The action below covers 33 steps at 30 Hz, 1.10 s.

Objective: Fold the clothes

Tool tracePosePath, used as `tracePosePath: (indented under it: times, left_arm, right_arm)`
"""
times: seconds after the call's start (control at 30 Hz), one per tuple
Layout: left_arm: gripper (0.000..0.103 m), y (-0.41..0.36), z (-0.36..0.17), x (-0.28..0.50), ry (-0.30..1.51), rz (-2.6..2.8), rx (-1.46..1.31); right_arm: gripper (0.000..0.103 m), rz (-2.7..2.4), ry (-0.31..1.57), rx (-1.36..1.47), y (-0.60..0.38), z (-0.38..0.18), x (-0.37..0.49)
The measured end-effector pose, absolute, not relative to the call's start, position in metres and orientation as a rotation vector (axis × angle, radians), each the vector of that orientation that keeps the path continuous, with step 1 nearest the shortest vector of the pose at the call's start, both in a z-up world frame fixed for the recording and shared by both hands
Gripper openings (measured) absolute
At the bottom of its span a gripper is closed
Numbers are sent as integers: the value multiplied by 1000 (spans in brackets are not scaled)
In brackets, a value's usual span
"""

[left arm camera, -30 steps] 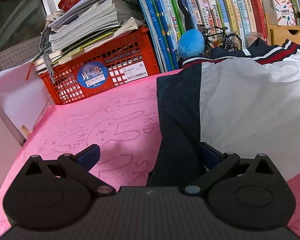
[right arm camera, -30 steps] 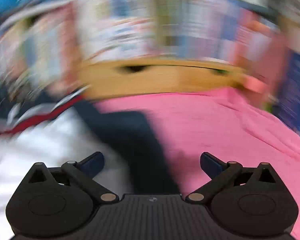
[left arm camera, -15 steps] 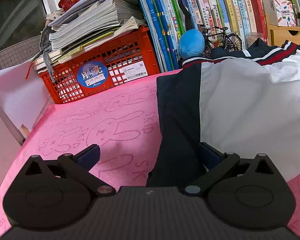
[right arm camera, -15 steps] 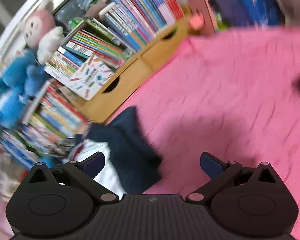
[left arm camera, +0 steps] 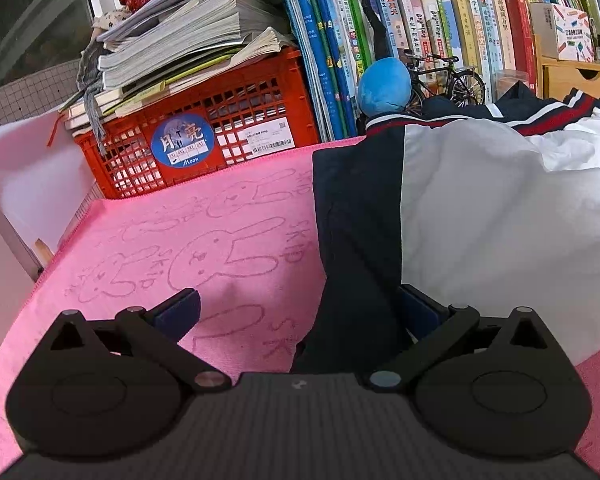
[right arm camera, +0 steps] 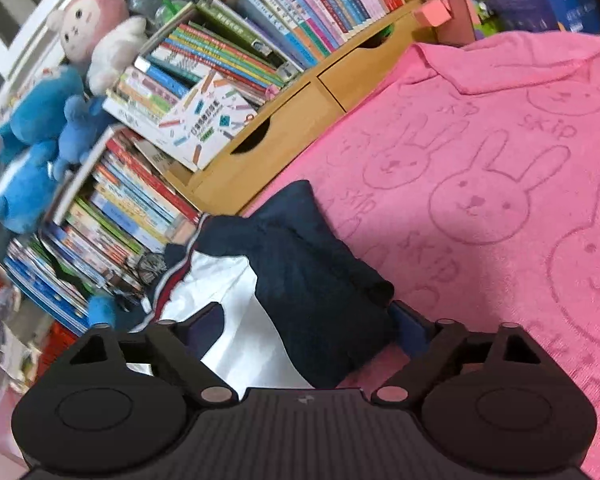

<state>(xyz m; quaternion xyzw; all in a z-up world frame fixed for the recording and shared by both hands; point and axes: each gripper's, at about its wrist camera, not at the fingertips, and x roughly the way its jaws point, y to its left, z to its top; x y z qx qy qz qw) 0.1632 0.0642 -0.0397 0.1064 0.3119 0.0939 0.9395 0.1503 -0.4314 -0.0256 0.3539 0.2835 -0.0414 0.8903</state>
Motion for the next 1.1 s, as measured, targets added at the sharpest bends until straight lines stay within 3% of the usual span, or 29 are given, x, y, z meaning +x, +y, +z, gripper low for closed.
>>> tracePosePath:
  times: [0.17,0.33,0.47,0.53,0.6,0.77,0.97,1.1]
  left_arm:
    - [103,67,-39,164,644,183,191]
    - [103,69,-39,165,650,178,172]
    - [103,71,-40,165,655,174,157]
    - [103,71,-40,165,656,174,154]
    - [103,72,-40,165,657,172,151]
    - [103,74,-41,165,663,166,127]
    - [103,113,-18,159,703,78,-56]
    - [103,143,-2,137,595,59,-87]
  right_arm:
    - [76,-23,595,672,-414,-28,141]
    - [73,-62,532,880,-437,-40,151]
    - [75,-86,533,746,-416,-37,164]
    - [66,-118,537,686,-407,-36,166]
    - [39,-188,560,662,-403,-34,166]
    - [16,-280,572,361,-356,-17,164]
    - [13,-176,350,22,-252,42,141]
    - [12,-7,228,-200,-158,69,118]
